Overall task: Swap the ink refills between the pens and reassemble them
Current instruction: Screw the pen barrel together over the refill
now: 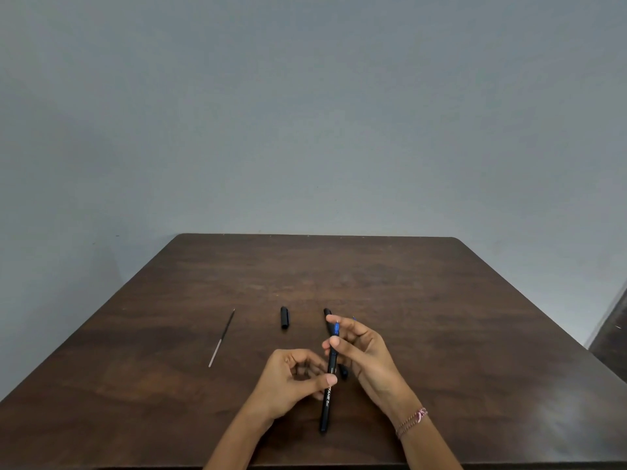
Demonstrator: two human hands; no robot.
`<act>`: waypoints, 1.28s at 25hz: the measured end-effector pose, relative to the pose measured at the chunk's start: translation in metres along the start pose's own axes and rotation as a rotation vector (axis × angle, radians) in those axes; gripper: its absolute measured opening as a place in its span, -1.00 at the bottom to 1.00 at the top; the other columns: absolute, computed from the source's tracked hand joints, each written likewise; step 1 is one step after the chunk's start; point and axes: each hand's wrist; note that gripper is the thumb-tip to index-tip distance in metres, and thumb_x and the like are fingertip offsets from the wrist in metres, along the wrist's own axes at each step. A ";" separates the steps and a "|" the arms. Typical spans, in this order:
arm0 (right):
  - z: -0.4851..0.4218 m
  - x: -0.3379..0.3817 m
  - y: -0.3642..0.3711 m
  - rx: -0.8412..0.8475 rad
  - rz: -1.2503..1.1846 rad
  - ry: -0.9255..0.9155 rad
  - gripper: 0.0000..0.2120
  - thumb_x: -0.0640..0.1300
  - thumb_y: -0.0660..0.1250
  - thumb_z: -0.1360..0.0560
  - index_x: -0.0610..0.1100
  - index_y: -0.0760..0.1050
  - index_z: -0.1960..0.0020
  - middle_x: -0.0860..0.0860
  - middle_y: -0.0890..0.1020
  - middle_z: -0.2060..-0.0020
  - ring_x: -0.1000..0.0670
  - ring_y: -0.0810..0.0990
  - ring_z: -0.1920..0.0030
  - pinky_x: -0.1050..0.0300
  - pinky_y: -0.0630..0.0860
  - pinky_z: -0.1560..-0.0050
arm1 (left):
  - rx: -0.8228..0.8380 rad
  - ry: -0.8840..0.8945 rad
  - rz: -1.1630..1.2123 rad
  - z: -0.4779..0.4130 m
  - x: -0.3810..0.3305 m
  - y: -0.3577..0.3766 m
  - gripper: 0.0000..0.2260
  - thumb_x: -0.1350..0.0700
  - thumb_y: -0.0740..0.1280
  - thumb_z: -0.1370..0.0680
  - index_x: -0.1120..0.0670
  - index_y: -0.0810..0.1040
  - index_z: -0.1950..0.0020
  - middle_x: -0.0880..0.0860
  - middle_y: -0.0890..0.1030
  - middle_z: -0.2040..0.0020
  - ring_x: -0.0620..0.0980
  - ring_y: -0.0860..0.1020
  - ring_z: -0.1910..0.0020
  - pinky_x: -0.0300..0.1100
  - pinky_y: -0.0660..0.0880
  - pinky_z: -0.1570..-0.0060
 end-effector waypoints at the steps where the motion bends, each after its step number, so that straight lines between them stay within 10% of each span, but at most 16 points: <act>1: 0.000 0.000 0.000 -0.004 0.014 -0.004 -0.65 -0.26 0.41 -0.34 -0.13 0.57 -0.12 -0.06 0.66 0.27 0.02 0.65 0.17 0.20 0.57 0.17 | -0.001 -0.002 0.000 0.000 0.000 0.000 -0.91 0.23 0.53 -0.30 0.10 0.64 0.30 0.05 0.64 0.38 -0.02 0.60 0.38 -0.21 0.55 0.38; 8: -0.001 -0.001 -0.001 -0.008 -0.092 0.026 -0.66 -0.14 0.29 -0.47 -0.22 0.54 -0.21 -0.21 0.67 0.04 -0.10 0.65 0.00 0.13 0.57 0.04 | -0.008 -0.001 0.000 -0.002 0.000 0.000 -0.89 0.19 0.53 -0.29 0.15 0.64 0.26 0.07 0.65 0.34 -0.01 0.60 0.37 -0.21 0.55 0.35; 32: -0.001 -0.004 -0.003 0.026 -0.008 -0.011 -0.68 -0.17 0.47 -0.36 -0.15 0.62 -0.11 -0.14 0.68 0.18 -0.04 0.65 0.13 0.14 0.58 0.09 | -0.002 0.001 0.021 -0.002 0.002 -0.001 -0.85 0.16 0.52 -0.27 0.18 0.64 0.24 0.08 0.65 0.33 -0.02 0.61 0.35 -0.23 0.56 0.36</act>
Point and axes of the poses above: each hand's wrist, its own z-axis away from the middle knuckle, its own y-axis out of the palm, x = y × z
